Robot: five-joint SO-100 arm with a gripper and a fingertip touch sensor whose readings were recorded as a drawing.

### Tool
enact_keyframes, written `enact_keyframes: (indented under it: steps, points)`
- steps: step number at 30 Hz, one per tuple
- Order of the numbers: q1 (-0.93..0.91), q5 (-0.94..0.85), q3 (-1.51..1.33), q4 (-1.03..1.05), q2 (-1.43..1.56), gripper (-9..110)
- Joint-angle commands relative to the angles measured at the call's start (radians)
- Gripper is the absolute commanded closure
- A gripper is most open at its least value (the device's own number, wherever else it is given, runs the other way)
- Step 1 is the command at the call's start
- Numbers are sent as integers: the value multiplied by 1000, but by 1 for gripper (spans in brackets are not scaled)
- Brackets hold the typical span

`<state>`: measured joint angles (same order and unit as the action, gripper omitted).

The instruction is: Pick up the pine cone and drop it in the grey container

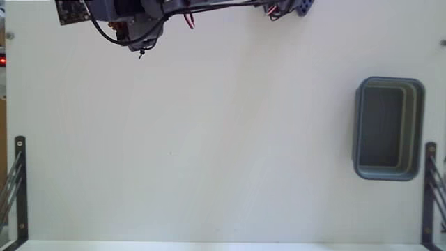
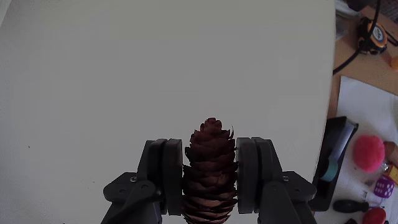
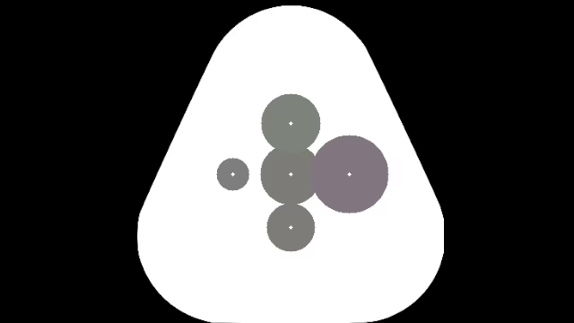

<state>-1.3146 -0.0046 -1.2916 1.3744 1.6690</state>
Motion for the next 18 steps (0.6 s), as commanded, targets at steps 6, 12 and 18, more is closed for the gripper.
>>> enact_keyframes:
  steps: [6,12,18]
  points:
    - [-22,5,36,15,26,58]
    - [-19,5,36,15,26,58]
    - [22,5,38,16,25,58]
